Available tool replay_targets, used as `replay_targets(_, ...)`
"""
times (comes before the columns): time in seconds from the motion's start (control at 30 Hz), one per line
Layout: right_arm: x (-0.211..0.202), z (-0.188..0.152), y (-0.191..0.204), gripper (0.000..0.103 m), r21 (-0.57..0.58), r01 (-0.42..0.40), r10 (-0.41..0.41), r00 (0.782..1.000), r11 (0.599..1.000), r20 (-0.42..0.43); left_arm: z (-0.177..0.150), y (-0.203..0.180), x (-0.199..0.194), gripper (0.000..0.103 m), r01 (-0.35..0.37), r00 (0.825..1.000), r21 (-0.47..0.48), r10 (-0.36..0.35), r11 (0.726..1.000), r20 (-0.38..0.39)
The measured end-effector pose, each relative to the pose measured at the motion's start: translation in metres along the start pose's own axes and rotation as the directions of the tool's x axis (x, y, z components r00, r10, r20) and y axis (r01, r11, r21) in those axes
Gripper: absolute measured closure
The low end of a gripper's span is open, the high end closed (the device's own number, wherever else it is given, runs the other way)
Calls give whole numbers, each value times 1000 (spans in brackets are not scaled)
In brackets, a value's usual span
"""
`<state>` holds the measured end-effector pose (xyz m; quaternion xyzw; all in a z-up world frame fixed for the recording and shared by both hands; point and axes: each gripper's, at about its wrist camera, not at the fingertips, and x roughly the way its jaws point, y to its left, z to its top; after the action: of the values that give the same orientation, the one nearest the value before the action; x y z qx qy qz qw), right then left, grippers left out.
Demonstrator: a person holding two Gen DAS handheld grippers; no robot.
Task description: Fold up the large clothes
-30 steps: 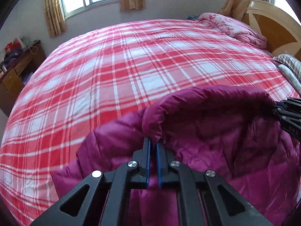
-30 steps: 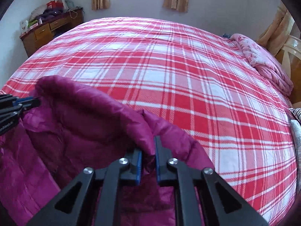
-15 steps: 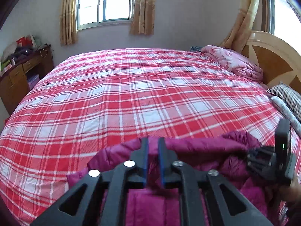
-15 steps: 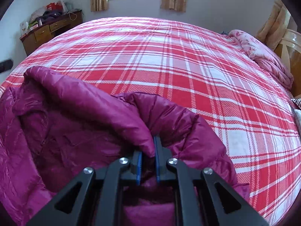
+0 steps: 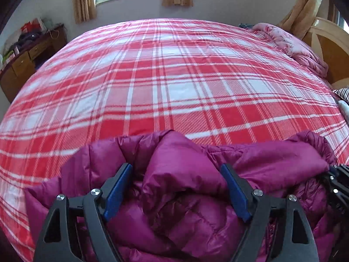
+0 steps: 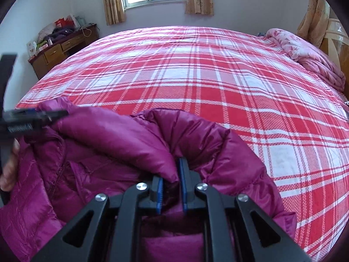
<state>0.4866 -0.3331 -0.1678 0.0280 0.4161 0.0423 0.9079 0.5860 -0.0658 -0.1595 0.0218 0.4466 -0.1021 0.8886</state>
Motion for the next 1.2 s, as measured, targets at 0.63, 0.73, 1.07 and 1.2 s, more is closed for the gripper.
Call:
replay_targets(0.63,9,35,53,55,45,0,1,1000,999,-14,1,1,-39,20,30,989,-28,-26,999,147)
replay_targets(0.73,12,22,46,55,56,-9,10,1000,998,-6,5,-10,-56,20,75,980,10,-76,997,186)
replay_targets(1.07,18,14,43,55,60,-24,24,1000,998,3,-6,-16,0,20,27,999,21,-27,999,35)
replay_targets(1.2,21,13,41,55,73,-35,35,999,997,-2,-11,-20,3,19,19,999,37,-21,999,47)
